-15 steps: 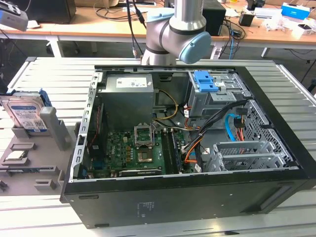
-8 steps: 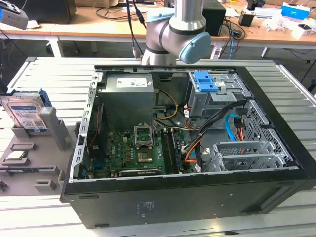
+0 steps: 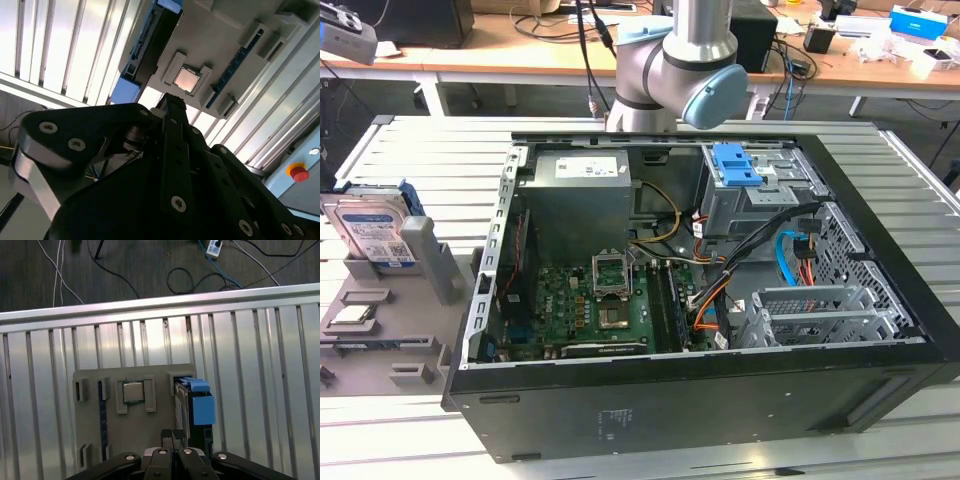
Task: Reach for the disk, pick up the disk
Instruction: 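Pick up the disk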
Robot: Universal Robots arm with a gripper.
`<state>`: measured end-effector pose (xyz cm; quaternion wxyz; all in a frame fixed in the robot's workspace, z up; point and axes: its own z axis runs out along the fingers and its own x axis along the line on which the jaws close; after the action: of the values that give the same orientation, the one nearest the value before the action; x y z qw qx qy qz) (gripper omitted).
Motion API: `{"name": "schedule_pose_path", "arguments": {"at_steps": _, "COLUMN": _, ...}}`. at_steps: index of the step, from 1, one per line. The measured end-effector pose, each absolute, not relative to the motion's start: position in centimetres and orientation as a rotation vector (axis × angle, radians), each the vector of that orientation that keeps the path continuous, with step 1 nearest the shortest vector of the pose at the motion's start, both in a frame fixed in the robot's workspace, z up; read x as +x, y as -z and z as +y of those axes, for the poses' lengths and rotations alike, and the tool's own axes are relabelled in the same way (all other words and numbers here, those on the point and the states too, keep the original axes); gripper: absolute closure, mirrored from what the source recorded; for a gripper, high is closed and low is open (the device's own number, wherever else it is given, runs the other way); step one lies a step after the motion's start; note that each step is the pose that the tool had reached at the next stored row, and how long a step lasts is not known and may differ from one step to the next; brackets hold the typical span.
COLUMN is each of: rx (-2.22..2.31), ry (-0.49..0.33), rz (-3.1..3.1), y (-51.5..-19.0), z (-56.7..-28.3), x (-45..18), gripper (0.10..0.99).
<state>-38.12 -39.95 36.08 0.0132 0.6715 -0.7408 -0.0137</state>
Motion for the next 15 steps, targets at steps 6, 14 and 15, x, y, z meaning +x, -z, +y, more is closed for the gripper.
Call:
{"name": "schedule_pose_path", "arguments": {"at_steps": 6, "rx": 2.092, "ry": 0.043, "rz": -2.308, "y": -36.08, "z": -39.95, "x": -38.12, "gripper": 0.788}}
{"name": "schedule_pose_path", "arguments": {"at_steps": 14, "rx": 2.092, "ry": 0.042, "rz": -2.308, "y": -36.07, "z": -39.88, "x": -38.12, "gripper": 0.541}}
{"name": "schedule_pose_path", "arguments": {"at_steps": 15, "rx": 2.092, "ry": 0.042, "rz": -2.308, "y": -36.08, "z": -39.8, "x": -38.12, "gripper": 0.541}}
